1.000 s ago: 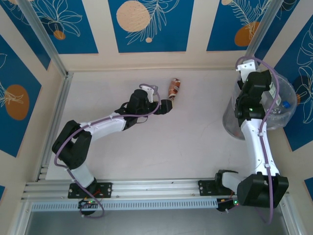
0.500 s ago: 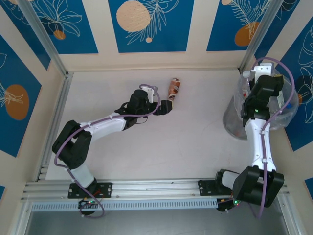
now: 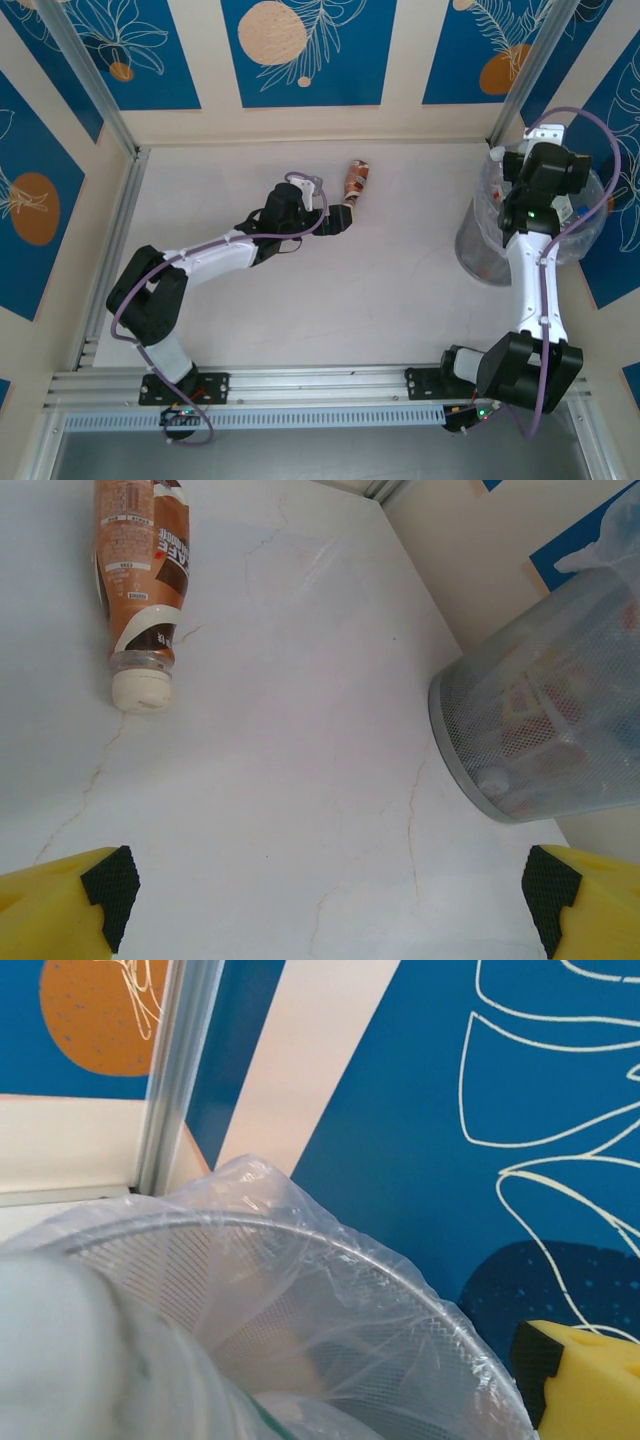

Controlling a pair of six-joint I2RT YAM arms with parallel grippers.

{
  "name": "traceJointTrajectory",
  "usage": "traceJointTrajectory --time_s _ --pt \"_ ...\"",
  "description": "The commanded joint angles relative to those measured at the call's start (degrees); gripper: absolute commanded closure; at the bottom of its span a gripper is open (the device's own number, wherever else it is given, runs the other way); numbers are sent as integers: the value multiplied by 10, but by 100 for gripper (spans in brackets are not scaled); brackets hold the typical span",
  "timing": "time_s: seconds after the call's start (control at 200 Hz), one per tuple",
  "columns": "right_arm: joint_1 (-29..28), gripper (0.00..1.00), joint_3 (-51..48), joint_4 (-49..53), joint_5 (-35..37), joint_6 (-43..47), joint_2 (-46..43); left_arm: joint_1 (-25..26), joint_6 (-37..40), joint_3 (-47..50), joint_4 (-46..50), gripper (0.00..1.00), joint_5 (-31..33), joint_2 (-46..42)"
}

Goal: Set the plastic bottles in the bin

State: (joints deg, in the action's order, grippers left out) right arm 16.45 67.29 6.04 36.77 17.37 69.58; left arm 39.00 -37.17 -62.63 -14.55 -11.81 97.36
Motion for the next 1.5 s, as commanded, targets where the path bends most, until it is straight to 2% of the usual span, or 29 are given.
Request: traceJointTrajectory --time_s 0.0,0.065,0.145,0.21,0.285,0.44,0.75,0.905,1.125,1.325,1.495 --pt "-5 1 45 20 -19 -40 18 -6 3 -7 5 0 -7 6" --pt "-6 1 77 46 -10 -52 42 -6 4 -7 5 0 -7 6" --pt "-8 1 119 84 53 -73 86 -6 3 -4 5 0 -5 6" --pt "-13 1 132 84 98 -78 109 -6 4 -3 4 0 -5 6" --pt "-16 1 128 66 117 -85 117 -6 5 -1 4 0 -3 3" --pt "-6 1 171 107 95 -114 157 -7 8 4 7 0 1 -1" --pt "-49 1 244 158 73 -148 190 -7 9 12 11 0 2 -6" --pt "-73 1 286 194 18 -183 169 -7 16 4 39 0 22 -3" --pt "-116 1 247 224 -31 -230 104 -6 49 -72 147 0 77 41" --pt "-131 1 138 231 -183 -335 -10 2 125 -205 247 1 118 147" --pt "-143 1 67 224 -326 -373 -94 11 149 -314 302 1 164 235"
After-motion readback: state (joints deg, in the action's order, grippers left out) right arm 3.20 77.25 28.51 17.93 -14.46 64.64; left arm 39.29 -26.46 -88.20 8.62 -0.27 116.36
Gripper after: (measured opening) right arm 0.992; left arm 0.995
